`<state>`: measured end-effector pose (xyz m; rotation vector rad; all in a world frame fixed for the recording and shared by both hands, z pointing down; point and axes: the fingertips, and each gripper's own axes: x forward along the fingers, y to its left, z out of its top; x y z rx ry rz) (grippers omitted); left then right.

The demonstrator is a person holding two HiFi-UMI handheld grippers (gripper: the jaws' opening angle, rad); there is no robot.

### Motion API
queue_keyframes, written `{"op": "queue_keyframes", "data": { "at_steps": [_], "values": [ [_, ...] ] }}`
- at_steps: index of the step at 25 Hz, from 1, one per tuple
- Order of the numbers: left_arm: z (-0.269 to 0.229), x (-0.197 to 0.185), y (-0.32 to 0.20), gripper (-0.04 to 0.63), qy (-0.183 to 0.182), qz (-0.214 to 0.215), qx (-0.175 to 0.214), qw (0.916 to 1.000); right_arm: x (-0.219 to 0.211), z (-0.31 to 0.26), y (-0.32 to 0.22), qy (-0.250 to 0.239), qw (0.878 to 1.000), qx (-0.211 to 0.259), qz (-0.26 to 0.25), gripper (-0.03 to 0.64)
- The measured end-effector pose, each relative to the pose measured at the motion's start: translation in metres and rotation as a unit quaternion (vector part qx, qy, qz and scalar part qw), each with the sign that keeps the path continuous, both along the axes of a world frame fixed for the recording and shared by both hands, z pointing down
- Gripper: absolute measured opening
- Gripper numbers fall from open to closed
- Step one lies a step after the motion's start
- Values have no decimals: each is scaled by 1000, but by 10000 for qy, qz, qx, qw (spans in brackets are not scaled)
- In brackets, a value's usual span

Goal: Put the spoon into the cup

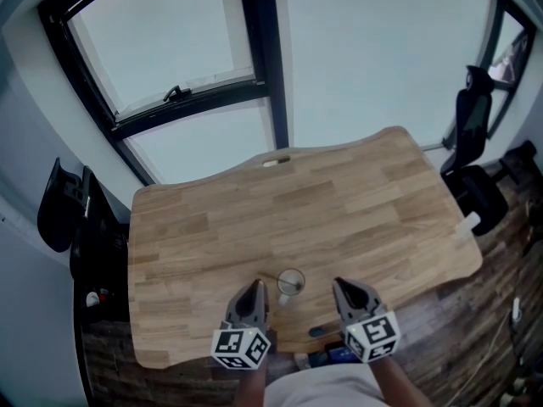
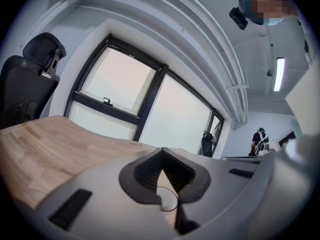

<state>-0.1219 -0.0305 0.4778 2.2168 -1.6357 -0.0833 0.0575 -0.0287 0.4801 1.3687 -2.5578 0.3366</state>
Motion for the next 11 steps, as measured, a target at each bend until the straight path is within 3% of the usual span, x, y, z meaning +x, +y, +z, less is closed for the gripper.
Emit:
{"op": "queue_keyframes", "data": {
  "at_steps": [11],
  "values": [
    [6,4,-4,2,-92,85,-68,9999,3,5,-3,-7,10000,-35,19,-3]
  ]
}}
